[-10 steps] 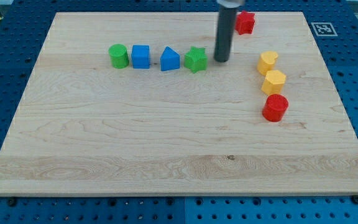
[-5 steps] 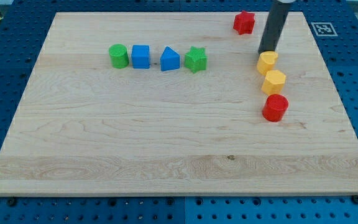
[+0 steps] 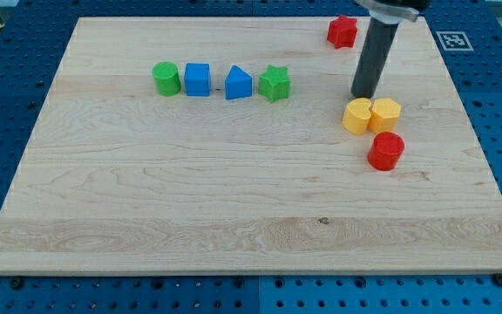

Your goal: Place the yellow heart diagonally bottom left to the green star

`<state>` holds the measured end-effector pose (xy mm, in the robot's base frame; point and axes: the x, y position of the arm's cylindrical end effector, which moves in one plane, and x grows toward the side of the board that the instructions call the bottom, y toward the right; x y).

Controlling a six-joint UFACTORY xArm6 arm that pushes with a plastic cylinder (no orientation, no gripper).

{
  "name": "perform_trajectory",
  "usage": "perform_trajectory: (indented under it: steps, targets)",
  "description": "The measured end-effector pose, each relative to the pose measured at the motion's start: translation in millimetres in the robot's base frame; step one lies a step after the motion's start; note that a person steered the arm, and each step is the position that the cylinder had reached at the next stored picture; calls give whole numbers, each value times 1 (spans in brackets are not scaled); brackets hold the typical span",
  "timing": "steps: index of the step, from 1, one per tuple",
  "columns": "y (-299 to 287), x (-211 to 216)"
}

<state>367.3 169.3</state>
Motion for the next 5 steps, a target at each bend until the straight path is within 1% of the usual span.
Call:
perform_trajectory:
  steps: [1,2,5]
  targets:
    - [31,12]
    - [39,35]
    - [42,46]
